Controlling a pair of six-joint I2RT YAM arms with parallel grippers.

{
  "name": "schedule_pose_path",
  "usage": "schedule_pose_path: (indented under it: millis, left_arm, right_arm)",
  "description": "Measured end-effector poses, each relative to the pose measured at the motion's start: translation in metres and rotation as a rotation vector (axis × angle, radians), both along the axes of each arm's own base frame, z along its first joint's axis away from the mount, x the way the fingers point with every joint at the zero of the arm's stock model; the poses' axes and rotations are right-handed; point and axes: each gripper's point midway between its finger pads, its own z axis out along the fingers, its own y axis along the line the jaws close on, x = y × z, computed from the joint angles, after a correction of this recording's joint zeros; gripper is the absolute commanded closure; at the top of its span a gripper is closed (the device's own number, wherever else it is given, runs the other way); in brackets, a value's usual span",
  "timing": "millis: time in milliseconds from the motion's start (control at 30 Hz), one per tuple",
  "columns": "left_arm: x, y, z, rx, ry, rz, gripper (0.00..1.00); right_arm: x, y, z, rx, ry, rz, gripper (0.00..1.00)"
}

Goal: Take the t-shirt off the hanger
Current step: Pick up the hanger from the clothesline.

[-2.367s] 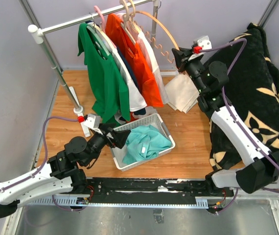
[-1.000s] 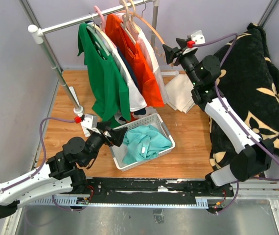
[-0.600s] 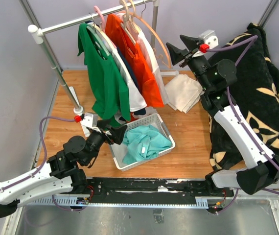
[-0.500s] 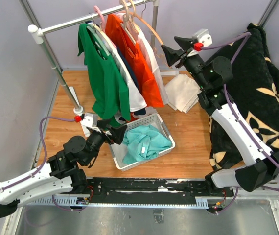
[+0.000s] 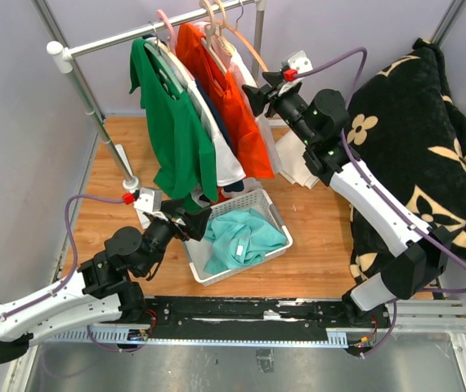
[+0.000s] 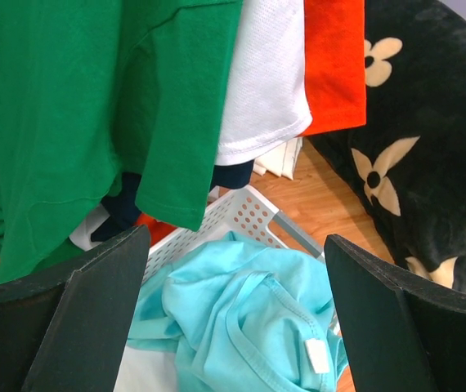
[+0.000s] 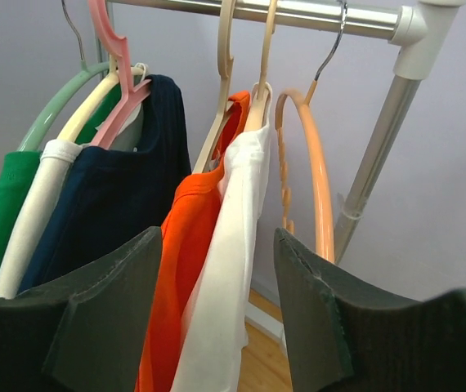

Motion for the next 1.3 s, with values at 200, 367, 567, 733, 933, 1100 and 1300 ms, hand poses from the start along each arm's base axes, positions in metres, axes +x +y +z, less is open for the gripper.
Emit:
schedule_pose_path:
  millis: [200,367,567,733,933,1100,1300]
  left_arm:
    - [-0.001,0.002,0.003,-0.013,-0.004,0.000,0.08]
    - [-0.002,0.003,0.005,-0.022,-0.006,0.001,0.08]
    - [-0.002,0.006,0.007,-0.032,-0.010,0.008,0.07]
    - [-0.002,0.008,0.008,-0.038,-0.014,0.016,0.07]
    - [-0.002,0.009,0.009,-0.042,-0.015,0.018,0.07]
    - [-0.002,0.009,0.010,-0.043,-0.016,0.018,0.07]
    - [-0.002,0.009,0.010,-0.043,-0.016,0.018,0.07]
  right_arm:
    - [0.014,0.009,-0.011,-0.004,0.025,-0.022,0.47]
    - [0.028,0.013,-0.018,-0.001,0.039,-0.045,0.50]
    - [0.039,0.021,-0.024,0.007,0.051,-0.058,0.53]
    - [0.043,0.028,-0.030,0.008,0.063,-0.061,0.61]
    - [0.045,0.026,-0.029,0.025,0.070,-0.086,0.76]
    - [0.047,0.023,-0.028,0.038,0.071,-0.109,0.88]
    - [0.049,0.020,-0.026,0.045,0.067,-0.124,0.96]
